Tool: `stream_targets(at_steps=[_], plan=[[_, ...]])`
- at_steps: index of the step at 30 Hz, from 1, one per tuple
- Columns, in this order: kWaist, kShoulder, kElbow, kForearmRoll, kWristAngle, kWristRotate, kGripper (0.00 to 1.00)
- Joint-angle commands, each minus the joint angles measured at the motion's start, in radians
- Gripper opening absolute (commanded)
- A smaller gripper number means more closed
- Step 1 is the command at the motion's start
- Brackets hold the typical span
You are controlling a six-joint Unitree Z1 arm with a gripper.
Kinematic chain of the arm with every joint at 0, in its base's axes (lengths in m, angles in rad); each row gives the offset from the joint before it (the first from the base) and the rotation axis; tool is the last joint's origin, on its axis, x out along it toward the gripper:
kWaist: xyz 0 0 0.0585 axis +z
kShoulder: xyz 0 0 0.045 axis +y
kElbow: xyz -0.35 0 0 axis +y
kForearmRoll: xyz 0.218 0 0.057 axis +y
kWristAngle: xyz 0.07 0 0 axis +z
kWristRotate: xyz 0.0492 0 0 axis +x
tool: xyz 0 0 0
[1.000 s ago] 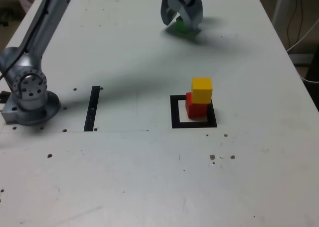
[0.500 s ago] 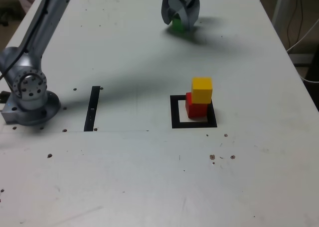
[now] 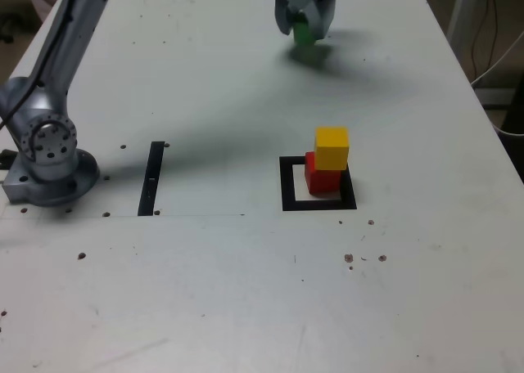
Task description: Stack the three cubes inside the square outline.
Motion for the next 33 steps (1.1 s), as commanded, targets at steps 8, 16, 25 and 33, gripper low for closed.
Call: stream_targets(at_steps=[8,16,25,33], plan=[[-0.059,-0.116,-0.045,0.084,-0.014,-0.088,0.03],[-0.171,-0.227,-0.057,0.293,-0.027,-0.244,0.03],[-0.43,-0.39,0.054,0.42,0.04,-0.554,0.0],[-0.65,-0.458,0.127,0.476,0.031,-0.858,0.0]])
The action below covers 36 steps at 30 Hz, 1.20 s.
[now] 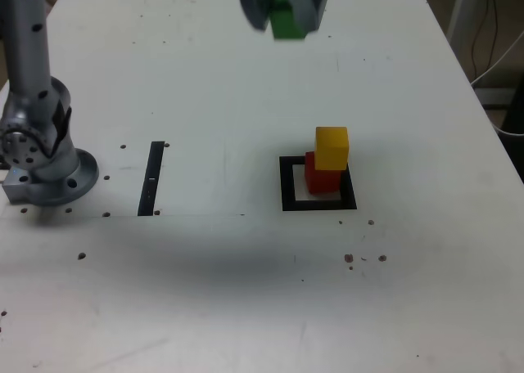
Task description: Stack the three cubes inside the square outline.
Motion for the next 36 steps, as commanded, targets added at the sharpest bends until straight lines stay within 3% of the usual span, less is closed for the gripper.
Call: stream_targets(at_steps=[1,8,15,25,36], plan=[[-0.037,-0.008,0.021,0.009,-0.012,-0.128,0.0],[-0.18,0.01,0.096,0.003,-0.06,-0.414,0.0],[-0.231,0.084,0.028,0.005,-0.084,-0.545,0.0],[-0.244,0.206,-0.08,0.036,-0.089,-0.58,0.0],[-0.228,0.224,-0.099,0.038,-0.107,-0.537,0.0]])
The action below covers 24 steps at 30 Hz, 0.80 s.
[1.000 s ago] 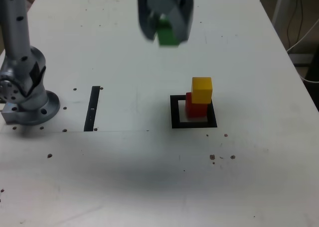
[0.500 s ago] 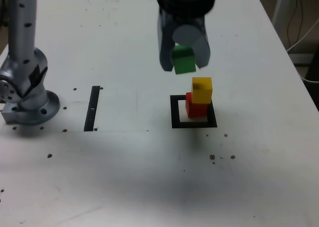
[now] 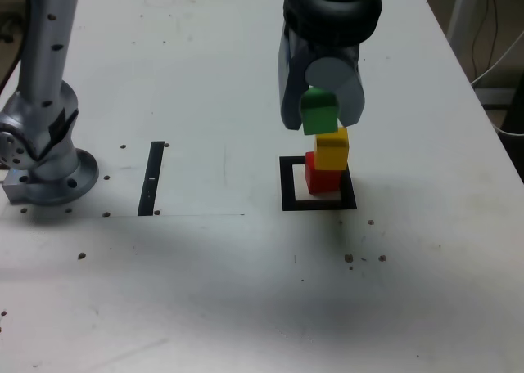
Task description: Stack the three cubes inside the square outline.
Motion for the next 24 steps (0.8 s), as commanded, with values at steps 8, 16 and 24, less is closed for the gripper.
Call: stream_targets(at_steps=[8,16,24], plan=[[0.018,0.013,-0.012,0.006,-0.01,0.013,0.0],[0.041,0.042,-0.016,0.004,-0.015,0.033,0.0],[0.042,0.049,-0.017,0.004,-0.016,0.034,0.03]])
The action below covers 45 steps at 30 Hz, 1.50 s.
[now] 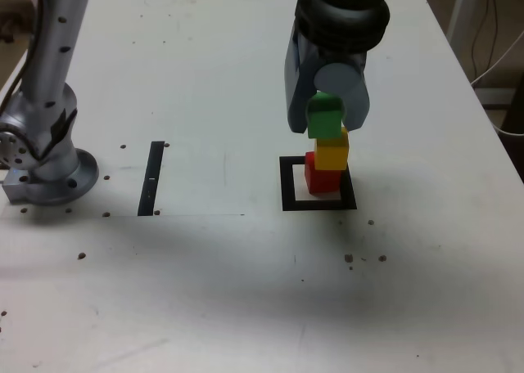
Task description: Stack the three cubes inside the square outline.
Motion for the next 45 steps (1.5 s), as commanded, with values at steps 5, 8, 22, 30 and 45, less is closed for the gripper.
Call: stream_targets(at_steps=[5,8,22,30,45], plan=[[0.003,0.006,-0.001,0.005,-0.001,0.002,0.08],[0.005,0.01,-0.002,0.004,-0.002,0.002,0.13],[0.015,0.018,-0.027,0.002,-0.005,0.006,0.18],[0.028,0.027,-0.012,0.013,-0.02,0.008,0.42],[0.041,0.046,-0.013,0.009,-0.038,0.027,0.58]])
